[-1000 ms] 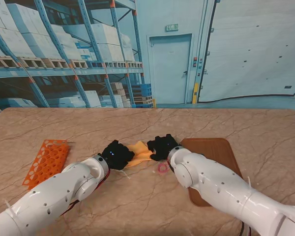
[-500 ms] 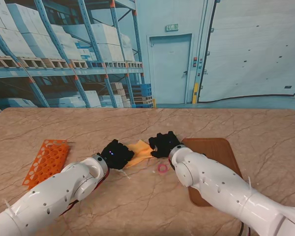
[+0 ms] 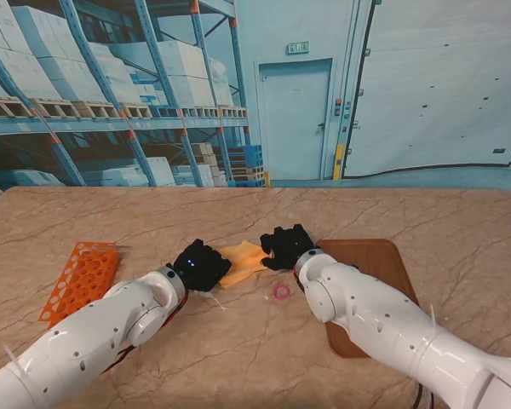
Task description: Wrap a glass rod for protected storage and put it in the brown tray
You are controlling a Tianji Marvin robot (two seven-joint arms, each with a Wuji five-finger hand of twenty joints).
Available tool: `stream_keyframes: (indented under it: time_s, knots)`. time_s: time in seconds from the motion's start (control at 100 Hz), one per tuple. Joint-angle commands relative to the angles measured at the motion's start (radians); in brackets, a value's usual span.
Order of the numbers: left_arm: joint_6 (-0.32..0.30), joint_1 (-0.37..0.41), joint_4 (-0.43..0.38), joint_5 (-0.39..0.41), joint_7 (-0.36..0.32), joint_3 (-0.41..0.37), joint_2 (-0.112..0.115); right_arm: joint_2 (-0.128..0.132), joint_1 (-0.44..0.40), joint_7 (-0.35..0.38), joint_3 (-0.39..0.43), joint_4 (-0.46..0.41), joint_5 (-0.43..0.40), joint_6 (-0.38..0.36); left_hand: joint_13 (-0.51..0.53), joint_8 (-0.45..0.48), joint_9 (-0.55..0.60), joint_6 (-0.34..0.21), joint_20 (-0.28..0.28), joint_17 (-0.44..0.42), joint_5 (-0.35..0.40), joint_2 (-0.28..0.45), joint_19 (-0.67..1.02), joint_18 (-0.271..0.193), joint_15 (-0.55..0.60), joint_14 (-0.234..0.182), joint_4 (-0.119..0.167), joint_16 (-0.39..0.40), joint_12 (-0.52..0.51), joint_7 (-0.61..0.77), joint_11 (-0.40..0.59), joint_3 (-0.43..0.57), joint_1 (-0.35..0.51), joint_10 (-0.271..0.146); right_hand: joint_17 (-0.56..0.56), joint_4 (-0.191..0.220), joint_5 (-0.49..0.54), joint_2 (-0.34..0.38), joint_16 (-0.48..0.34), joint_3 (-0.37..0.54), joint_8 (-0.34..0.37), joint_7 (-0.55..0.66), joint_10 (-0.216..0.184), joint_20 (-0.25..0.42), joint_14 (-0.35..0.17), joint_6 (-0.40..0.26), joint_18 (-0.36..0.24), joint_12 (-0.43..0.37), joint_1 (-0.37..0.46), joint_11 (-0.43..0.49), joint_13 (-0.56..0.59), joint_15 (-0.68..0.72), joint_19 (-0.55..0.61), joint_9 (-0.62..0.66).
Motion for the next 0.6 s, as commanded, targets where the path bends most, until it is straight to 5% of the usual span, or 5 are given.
stream_keyframes:
  time_s: [0.0,0.25,0.41,0.59]
  knots:
    - [-0.002,0.017,-0.018,0.008,0.004,-0.013,0.001,-0.007,0.0,-0.003,0.005,-0.001,0.005,0.002,0.012,0.001,0.014,0.01,0.018,0.005,0.014,0.026,0.01,0.025,-0.002,0.025,-0.02,-0.015,-0.008,0.012,-0.002,-0.01,0.032,0.006,-0.006,0.024,-0.026,0.046,-0.01,-0.01,0.0,0.004,0.003,-0.001,-0.003,0.023,-0.001,-0.011,0.009,-0.004,0.005,-0.008,-0.004,0.008]
    - [-0.001,0.042,-0.043,0.015,0.033,-0.062,-0.005,-0.009,-0.01,0.011,0.027,-0.012,0.031,0.016,-0.002,-0.004,-0.017,0.024,0.016,-0.004,0.002,0.037,0.005,0.025,-0.007,0.029,-0.025,-0.015,-0.021,-0.003,-0.006,-0.03,0.001,0.016,-0.006,0.03,-0.006,0.085,-0.01,-0.03,-0.004,0.013,0.004,0.0,0.003,-0.001,-0.002,-0.013,-0.006,-0.005,0.004,-0.009,-0.004,0.011]
    - [0.059,0.022,-0.025,-0.018,0.065,-0.039,-0.023,-0.011,-0.008,0.017,0.026,-0.01,0.039,0.018,-0.062,0.011,-0.113,0.082,0.018,-0.054,-0.076,0.04,-0.028,0.027,-0.024,0.043,-0.018,-0.011,-0.131,-0.066,0.024,-0.085,-0.035,0.059,-0.006,0.031,0.0,0.083,-0.009,-0.04,-0.006,0.018,0.004,0.0,0.003,-0.004,-0.002,-0.013,0.004,-0.004,0.004,-0.009,-0.005,0.011]
    - [0.139,-0.035,0.021,-0.08,0.065,0.028,-0.05,-0.012,-0.008,0.023,0.025,-0.011,0.046,0.017,-0.19,0.039,-0.255,0.157,0.033,-0.161,-0.159,0.143,-0.101,0.026,-0.084,0.057,0.041,-0.024,-0.166,-0.239,-0.03,-0.086,-0.112,0.082,-0.009,0.034,-0.002,0.083,-0.009,-0.045,-0.009,0.016,0.004,0.0,0.001,-0.002,-0.003,-0.013,0.005,-0.004,0.002,-0.01,-0.006,0.011]
